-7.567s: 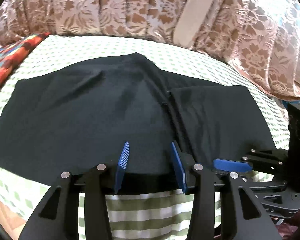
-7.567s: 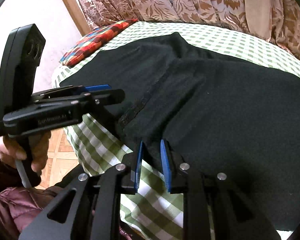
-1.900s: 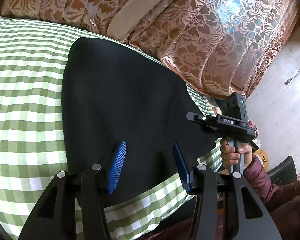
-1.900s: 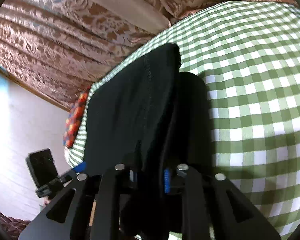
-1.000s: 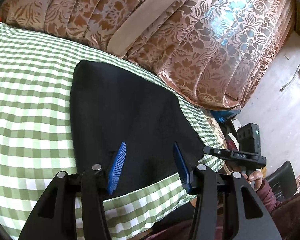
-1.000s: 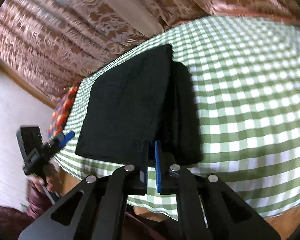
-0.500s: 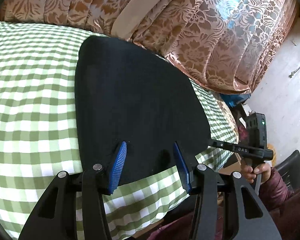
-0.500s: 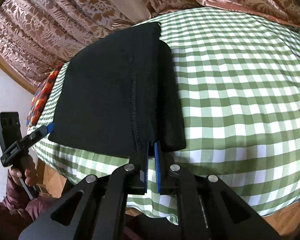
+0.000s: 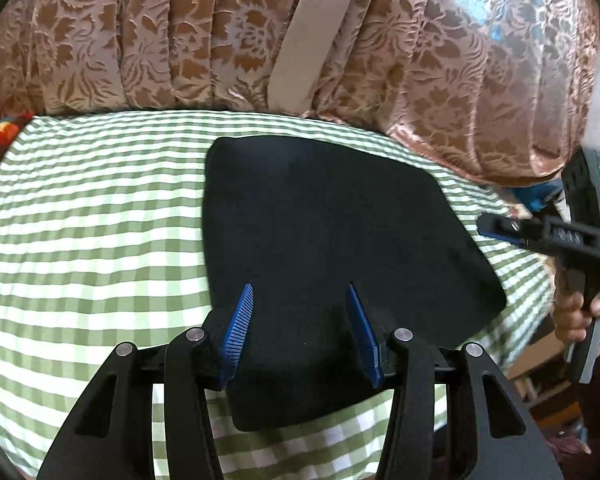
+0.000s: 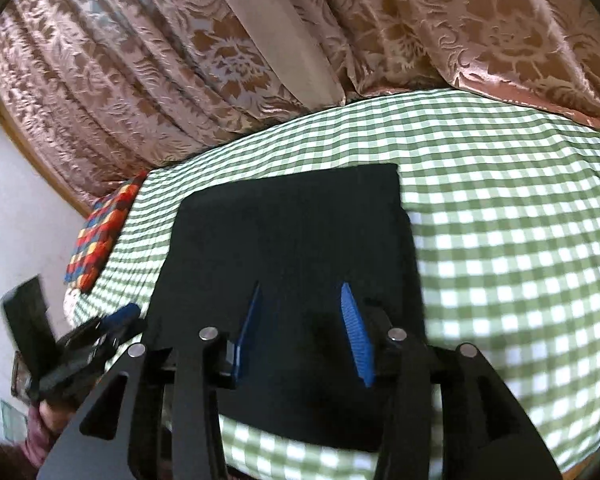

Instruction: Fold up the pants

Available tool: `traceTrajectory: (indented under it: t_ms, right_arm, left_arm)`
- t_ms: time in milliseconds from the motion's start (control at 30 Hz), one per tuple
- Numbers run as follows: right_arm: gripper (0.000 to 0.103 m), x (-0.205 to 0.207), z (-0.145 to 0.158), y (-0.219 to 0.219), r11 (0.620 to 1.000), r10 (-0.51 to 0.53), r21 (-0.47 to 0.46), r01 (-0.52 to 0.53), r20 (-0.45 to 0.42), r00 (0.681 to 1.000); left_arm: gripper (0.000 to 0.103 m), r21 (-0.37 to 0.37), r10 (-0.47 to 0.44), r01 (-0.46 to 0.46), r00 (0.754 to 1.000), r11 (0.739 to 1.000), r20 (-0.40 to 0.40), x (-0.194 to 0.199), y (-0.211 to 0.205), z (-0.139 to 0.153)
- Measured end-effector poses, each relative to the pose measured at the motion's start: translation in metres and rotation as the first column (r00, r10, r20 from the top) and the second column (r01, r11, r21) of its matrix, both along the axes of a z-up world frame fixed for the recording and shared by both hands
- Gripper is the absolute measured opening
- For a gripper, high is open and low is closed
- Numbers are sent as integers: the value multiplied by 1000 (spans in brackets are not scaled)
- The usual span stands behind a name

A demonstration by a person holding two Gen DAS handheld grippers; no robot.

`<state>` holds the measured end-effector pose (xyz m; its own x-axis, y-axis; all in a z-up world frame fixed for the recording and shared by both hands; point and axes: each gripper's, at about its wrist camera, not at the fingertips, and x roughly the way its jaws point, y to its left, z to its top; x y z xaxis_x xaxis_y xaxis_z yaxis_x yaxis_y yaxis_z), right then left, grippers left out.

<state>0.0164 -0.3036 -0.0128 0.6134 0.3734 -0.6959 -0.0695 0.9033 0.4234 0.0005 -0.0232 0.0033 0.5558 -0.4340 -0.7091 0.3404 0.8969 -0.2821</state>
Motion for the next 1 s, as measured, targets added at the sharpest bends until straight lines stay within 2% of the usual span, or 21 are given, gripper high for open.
traceTrajectory:
  t_ms: [67, 200, 433, 567, 667, 767, 867, 967, 1000]
  right_arm:
    - [41, 16, -3, 4, 999, -22, 25, 22, -10, 1000]
    - [41, 36, -7, 5, 998, -63, 16, 63, -15, 998]
    - [40, 62, -26, 1, 994, -107, -15, 106, -44, 993]
    - [40, 76, -40, 5, 991, -119, -64, 115, -68, 991]
    - [39, 81, -50, 5, 990, -120, -78, 114, -77, 990]
    - [39, 79, -53, 6, 991, -111, -89, 104, -66, 992]
    - [40, 73, -49, 3, 993, -102, -61, 99, -46, 994]
    - [40, 68, -48, -4, 996, -91, -12, 90, -26, 996]
    - [40, 66, -48, -4, 996, -86, -5, 86, -21, 996]
  left_arm:
    - [47, 23, 7, -7, 1000, 1000, 6, 1, -2, 0]
    - [47, 51, 14, -14, 1000, 999, 9, 3, -4, -2]
    - [47, 96, 31, -31, 1000, 995, 4, 15, -9, -6]
    - [48, 118, 30, -30, 1000, 993, 1, 18, -13, -9]
    - [54, 139, 26, -26, 1000, 990, 1, 17, -17, -14]
    - [54, 110, 36, -33, 999, 993, -28, 15, -14, -22]
    - [54, 63, 37, -35, 999, 997, -36, 14, -7, -22]
    - [54, -64, 55, -60, 996, 996, -74, 27, 17, -14]
    - [54, -87, 78, -86, 993, 993, -92, 37, 28, -14]
